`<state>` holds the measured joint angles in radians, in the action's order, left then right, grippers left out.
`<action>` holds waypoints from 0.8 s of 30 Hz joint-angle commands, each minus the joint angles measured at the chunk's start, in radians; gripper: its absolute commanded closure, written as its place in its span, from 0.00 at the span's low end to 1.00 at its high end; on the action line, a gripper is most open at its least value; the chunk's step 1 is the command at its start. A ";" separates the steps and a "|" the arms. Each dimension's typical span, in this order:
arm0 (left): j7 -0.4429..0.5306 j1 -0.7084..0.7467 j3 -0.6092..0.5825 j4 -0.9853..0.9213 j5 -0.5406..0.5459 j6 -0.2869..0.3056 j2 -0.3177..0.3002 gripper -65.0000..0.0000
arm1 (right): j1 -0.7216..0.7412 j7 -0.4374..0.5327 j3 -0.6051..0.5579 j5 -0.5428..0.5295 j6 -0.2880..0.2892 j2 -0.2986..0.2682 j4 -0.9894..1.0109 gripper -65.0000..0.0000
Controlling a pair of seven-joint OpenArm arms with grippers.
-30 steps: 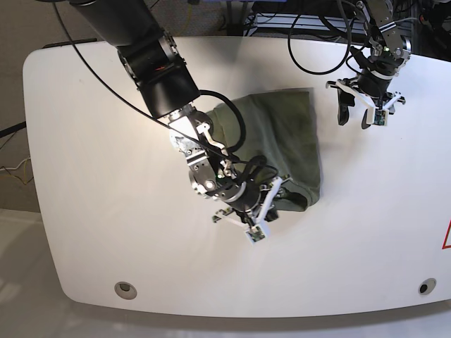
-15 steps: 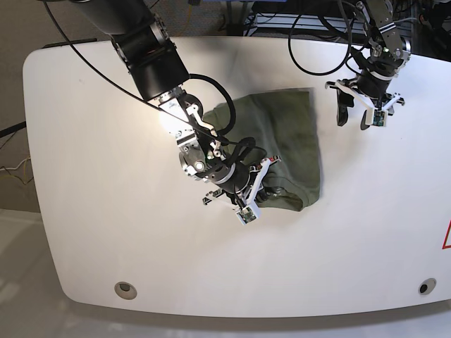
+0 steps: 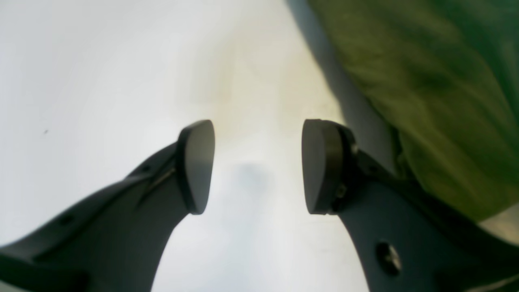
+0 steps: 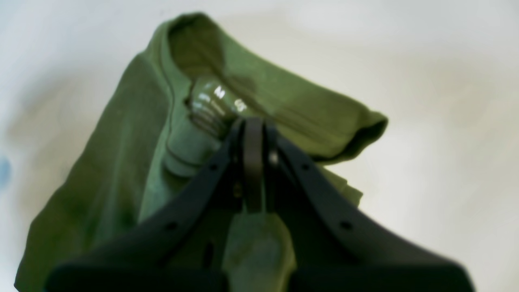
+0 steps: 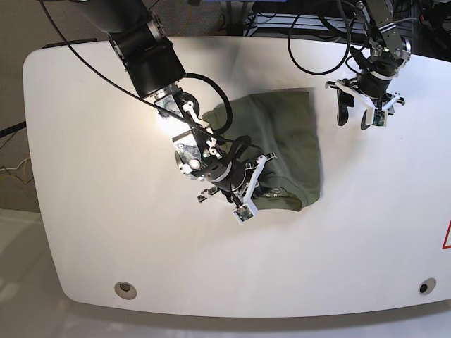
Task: Fold the T-shirt properly
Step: 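Hold the bundle edge with the right gripper while adjusting its position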
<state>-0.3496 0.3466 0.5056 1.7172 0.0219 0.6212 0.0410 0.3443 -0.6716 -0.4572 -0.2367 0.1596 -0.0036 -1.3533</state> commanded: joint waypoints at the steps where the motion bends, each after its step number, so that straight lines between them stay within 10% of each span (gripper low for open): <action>1: 0.027 -0.007 0.001 0.013 0.014 0.001 -0.006 0.50 | 0.023 0.016 0.005 -0.006 0.005 0.004 -0.058 1.00; 24: 0.027 -0.002 0.001 0.011 0.013 0.001 -0.006 0.50 | 0.009 0.117 -0.001 -0.005 0.011 -0.002 0.074 1.00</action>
<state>-0.3496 0.3470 0.5056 1.7153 0.0212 0.6212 0.0410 0.3099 -0.5968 -0.4599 -0.2375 0.1661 -0.0246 -1.2907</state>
